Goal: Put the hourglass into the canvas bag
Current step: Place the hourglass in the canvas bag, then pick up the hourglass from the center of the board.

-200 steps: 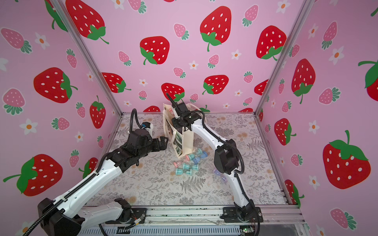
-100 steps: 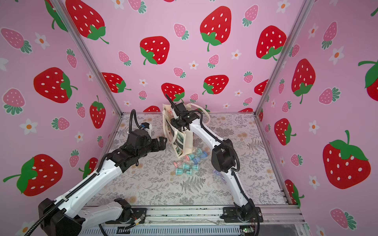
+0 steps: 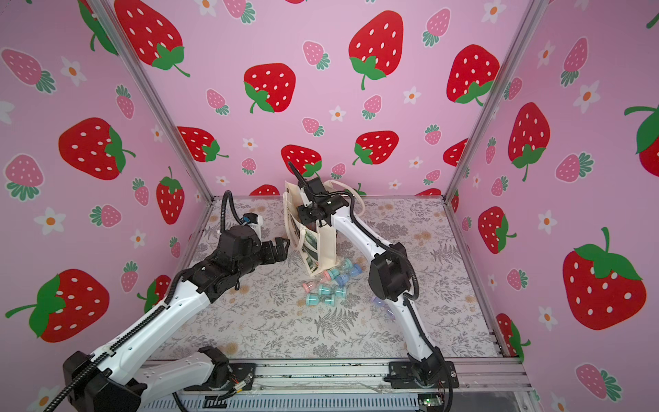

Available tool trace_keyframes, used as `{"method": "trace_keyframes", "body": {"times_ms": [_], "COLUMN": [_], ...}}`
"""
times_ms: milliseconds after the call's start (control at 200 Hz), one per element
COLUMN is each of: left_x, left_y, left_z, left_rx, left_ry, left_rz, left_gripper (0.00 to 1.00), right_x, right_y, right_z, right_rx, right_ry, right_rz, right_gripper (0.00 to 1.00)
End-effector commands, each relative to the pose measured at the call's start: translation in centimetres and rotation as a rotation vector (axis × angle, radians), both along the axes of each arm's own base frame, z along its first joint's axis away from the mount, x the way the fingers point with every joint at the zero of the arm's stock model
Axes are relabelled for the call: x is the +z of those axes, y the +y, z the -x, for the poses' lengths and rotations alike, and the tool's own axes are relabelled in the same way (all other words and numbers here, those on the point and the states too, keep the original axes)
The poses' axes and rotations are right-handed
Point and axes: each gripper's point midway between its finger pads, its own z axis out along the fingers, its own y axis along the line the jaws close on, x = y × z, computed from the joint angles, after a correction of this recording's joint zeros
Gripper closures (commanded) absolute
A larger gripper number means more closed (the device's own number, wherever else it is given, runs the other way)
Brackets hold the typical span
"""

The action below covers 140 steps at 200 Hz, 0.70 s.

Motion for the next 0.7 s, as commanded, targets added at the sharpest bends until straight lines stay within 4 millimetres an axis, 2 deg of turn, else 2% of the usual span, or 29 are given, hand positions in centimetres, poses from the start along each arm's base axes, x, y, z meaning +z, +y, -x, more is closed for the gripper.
{"method": "trace_keyframes", "body": {"times_ms": [0, 135, 430, 550, 695], "left_x": [1.7, 2.4, 3.4, 3.3, 3.2], "left_y": [-0.1, -0.3, -0.5, -0.8, -1.8], "left_z": [0.1, 0.3, 1.2, 1.8, 2.9], "left_rx": [-0.013, -0.022, -0.025, -0.044, -0.087], "left_ry": [-0.036, -0.037, -0.029, -0.012, -0.008], "left_rz": [0.022, 0.036, 0.114, 0.140, 0.176], "left_gripper": [0.01, 0.01, 0.01, 0.01, 0.01], "right_x": [2.4, 5.7, 13.5, 15.2, 15.4], "right_y": [0.0, -0.2, -2.9, -4.7, -7.7], "right_z": [0.6, 1.4, 3.6, 5.1, 7.6], "right_rx": [0.033, 0.042, 0.043, 0.042, 0.024], "right_ry": [-0.007, -0.031, -0.109, -0.128, -0.121], "right_rz": [-0.041, -0.095, -0.186, -0.178, -0.126], "right_gripper": [0.49, 0.42, 0.27, 0.23, 0.17]}}
